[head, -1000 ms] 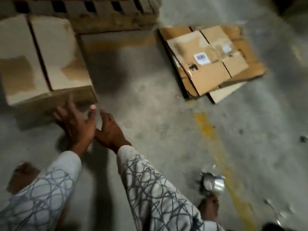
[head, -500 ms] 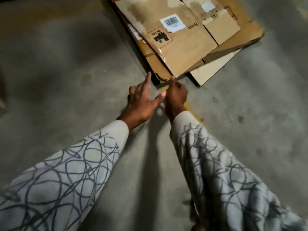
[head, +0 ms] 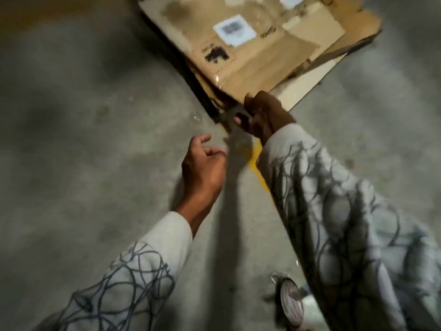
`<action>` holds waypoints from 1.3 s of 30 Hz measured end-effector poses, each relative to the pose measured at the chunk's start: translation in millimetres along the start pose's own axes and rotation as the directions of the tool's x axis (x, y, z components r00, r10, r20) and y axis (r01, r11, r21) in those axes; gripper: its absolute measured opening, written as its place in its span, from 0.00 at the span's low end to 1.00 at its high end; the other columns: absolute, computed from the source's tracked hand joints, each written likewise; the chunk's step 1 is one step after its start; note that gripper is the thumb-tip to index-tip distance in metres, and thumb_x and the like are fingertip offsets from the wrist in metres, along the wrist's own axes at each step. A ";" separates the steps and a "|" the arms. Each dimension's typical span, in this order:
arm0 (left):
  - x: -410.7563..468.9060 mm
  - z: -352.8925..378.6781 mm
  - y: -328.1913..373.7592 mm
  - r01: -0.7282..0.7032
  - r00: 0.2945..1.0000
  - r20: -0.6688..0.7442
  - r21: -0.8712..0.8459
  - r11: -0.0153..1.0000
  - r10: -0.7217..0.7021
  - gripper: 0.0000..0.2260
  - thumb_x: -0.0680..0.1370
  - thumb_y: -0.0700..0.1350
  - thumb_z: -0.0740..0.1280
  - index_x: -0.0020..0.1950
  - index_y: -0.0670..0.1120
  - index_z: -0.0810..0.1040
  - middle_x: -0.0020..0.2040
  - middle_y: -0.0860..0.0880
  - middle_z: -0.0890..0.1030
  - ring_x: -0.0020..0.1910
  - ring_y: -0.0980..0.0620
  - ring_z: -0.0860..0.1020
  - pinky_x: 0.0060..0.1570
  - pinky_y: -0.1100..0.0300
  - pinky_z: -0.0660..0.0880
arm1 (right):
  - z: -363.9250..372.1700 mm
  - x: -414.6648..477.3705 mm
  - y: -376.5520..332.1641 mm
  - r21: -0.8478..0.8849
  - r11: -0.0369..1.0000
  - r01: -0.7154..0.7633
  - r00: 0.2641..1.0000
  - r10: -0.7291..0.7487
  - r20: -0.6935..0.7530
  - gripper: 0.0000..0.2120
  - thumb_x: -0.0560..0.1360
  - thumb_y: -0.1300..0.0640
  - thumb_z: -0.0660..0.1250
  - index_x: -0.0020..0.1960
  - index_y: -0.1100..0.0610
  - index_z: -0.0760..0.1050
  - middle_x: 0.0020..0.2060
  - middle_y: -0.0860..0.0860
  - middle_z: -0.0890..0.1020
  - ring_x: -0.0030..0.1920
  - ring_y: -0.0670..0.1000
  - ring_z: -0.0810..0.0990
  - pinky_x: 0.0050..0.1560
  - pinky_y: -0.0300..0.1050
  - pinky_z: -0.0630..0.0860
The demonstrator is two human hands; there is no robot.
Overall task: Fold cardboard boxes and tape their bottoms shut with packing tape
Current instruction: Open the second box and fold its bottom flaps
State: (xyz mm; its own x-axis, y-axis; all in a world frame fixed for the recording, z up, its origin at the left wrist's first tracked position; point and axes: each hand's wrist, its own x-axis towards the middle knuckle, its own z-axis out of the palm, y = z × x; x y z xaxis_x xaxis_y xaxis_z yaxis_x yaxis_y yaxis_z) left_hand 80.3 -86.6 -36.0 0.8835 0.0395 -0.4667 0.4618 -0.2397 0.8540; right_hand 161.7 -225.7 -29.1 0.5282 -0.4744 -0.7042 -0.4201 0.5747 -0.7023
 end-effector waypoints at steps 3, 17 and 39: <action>-53.0 -37.3 41.8 -0.090 0.995 -0.028 0.052 0.995 0.092 0.13 0.77 0.42 0.69 0.61 0.50 0.79 0.44 0.56 0.81 0.52 0.49 0.81 0.59 0.55 0.75 | -7.8 -87.7 -0.1 -0.049 0.996 0.075 0.989 -0.080 -0.126 0.07 0.77 0.68 0.66 0.42 0.60 0.74 0.39 0.56 0.79 0.33 0.52 0.80 0.36 0.50 0.82; -406.0 -255.0 82.6 -0.025 0.946 0.235 0.738 0.674 -0.223 0.19 0.73 0.59 0.73 0.54 0.46 0.82 0.52 0.44 0.84 0.53 0.42 0.82 0.47 0.58 0.74 | -122.5 -625.9 194.1 -0.689 0.563 0.456 0.854 -0.496 0.160 0.16 0.70 0.51 0.63 0.50 0.58 0.82 0.40 0.56 0.85 0.41 0.55 0.80 0.39 0.43 0.68; -455.1 -369.7 8.6 0.332 0.872 0.368 0.040 0.942 -0.323 0.20 0.77 0.57 0.71 0.67 0.52 0.76 0.53 0.51 0.83 0.48 0.51 0.82 0.47 0.44 0.82 | -121.4 -653.1 246.0 -0.577 0.685 0.445 0.892 -0.282 0.352 0.25 0.75 0.40 0.71 0.67 0.48 0.72 0.48 0.48 0.82 0.50 0.50 0.83 0.51 0.52 0.82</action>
State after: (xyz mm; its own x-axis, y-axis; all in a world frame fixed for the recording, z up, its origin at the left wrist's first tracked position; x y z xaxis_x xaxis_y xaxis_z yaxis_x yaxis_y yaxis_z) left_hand -288.8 252.1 268.8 0.5923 -0.2451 -0.7675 0.7256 -0.2517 0.6404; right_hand -376.2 144.5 245.4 0.8499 -0.3507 -0.3934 -0.4787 -0.2015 -0.8546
